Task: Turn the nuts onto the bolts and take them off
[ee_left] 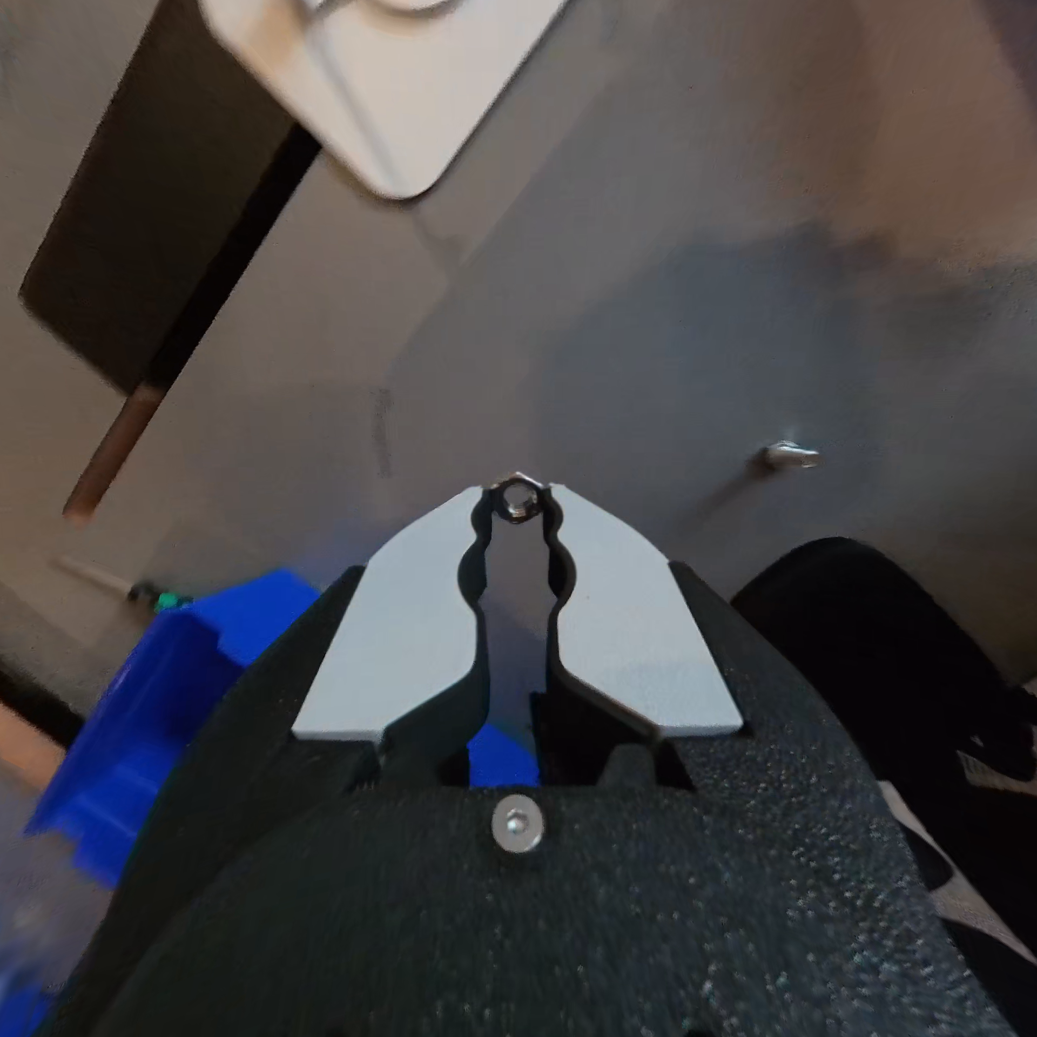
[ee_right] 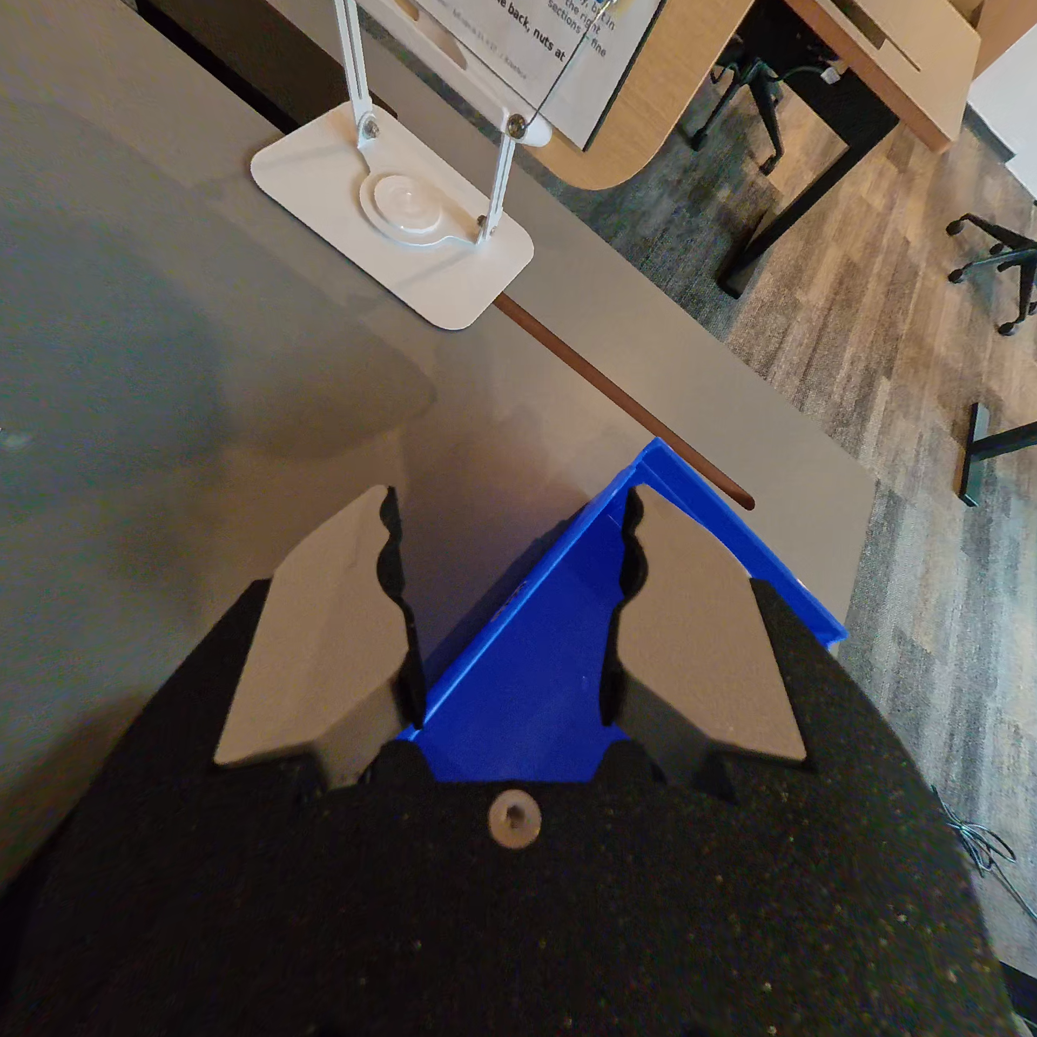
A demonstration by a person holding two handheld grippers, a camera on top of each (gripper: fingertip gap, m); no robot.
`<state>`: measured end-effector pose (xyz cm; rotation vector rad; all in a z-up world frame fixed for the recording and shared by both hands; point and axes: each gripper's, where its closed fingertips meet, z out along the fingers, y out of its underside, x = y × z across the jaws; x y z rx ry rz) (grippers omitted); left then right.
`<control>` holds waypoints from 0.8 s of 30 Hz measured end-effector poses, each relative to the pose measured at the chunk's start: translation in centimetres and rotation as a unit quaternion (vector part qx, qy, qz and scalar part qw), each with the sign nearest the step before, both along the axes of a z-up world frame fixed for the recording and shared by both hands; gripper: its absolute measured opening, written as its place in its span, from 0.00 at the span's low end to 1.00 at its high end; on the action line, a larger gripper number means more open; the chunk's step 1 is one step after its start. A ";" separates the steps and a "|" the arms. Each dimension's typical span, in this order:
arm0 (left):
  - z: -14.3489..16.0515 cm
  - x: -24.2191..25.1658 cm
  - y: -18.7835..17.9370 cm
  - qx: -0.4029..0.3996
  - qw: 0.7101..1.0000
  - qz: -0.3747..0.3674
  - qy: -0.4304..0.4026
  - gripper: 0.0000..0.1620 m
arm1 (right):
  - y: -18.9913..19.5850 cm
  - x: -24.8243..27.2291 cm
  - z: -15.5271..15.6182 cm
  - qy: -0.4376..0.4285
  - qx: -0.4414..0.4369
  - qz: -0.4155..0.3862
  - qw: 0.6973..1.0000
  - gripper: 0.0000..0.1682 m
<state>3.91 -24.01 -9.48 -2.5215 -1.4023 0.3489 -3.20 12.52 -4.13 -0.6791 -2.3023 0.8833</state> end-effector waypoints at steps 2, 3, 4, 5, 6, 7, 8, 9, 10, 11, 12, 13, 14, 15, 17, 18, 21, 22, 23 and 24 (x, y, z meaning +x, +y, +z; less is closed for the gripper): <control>-0.5 0.3 3.3 -0.003 0.999 -0.045 0.000 0.11 | 0.2 0.0 0.1 0.000 -0.002 -0.001 1.000 0.45; -0.8 0.6 4.8 -0.006 0.998 -0.064 0.000 0.11 | 0.3 0.0 0.1 0.000 -0.003 -0.001 1.000 0.45; -1.1 0.8 6.3 -0.008 0.997 -0.081 0.001 0.11 | 0.4 0.1 0.1 0.000 -0.003 -0.002 1.000 0.45; -1.5 1.1 7.7 -0.009 0.995 -0.099 -0.001 0.11 | 0.5 0.1 0.1 0.000 -0.003 -0.002 1.000 0.45; -2.0 1.6 9.1 -0.011 0.993 -0.118 -0.005 0.11 | 0.6 0.1 0.2 0.001 -0.004 -0.003 1.000 0.45; -2.5 2.0 10.5 -0.010 0.991 -0.135 -0.008 0.11 | 0.7 0.1 0.2 0.001 -0.006 -0.005 1.000 0.45; -3.1 2.5 11.8 -0.011 0.988 -0.153 -0.015 0.11 | 0.8 0.1 0.3 0.002 -0.007 -0.005 1.000 0.45; -3.7 3.0 12.9 -0.012 0.985 -0.170 -0.022 0.11 | 0.8 0.1 0.3 0.002 -0.008 -0.006 1.000 0.45; -4.4 3.3 13.9 -0.016 0.982 -0.184 -0.027 0.11 | 0.9 0.1 0.4 0.003 -0.009 -0.006 1.000 0.45; -5.0 3.6 14.8 -0.021 0.980 -0.196 -0.031 0.11 | 1.0 0.1 0.4 0.004 -0.009 -0.007 1.000 0.45; -5.8 3.9 15.5 -0.027 0.977 -0.207 -0.037 0.11 | 1.0 0.1 0.4 0.004 -0.010 -0.007 1.000 0.45; -6.5 4.2 16.1 -0.030 0.975 -0.216 -0.045 0.11 | 1.1 0.2 0.5 0.005 -0.010 -0.007 1.000 0.45; -7.3 4.5 16.6 -0.036 0.973 -0.222 -0.052 0.11 | 1.1 0.2 0.5 0.005 -0.010 -0.007 1.000 0.45; -8.1 4.7 16.9 -0.042 0.971 -0.228 -0.057 0.11 | 1.1 0.2 0.5 0.005 -0.009 -0.005 1.000 0.45; -9.4 5.2 17.7 -0.044 0.967 -0.242 -0.070 0.11 | 1.2 0.3 0.5 0.006 -0.007 -0.006 1.000 0.45; -10.0 5.3 18.1 -0.044 0.965 -0.246 -0.074 0.11 | 1.3 0.2 0.5 0.006 -0.007 -0.008 1.000 0.45; -11.5 5.8 18.7 -0.050 0.961 -0.258 -0.086 0.11 | 1.6 0.2 0.6 0.007 -0.010 -0.011 1.000 0.45; -11.9 5.9 18.9 -0.052 0.960 -0.262 -0.090 0.11 | 1.7 0.2 0.6 0.007 -0.011 -0.012 1.000 0.45; -12.3 6.0 19.0 -0.057 0.958 -0.264 -0.093 0.11 | 1.7 0.2 0.6 0.007 -0.011 -0.013 1.000 0.45; -12.7 6.1 19.1 -0.063 0.957 -0.267 -0.097 0.11 | 1.8 0.2 0.6 0.007 -0.011 -0.014 1.000 0.45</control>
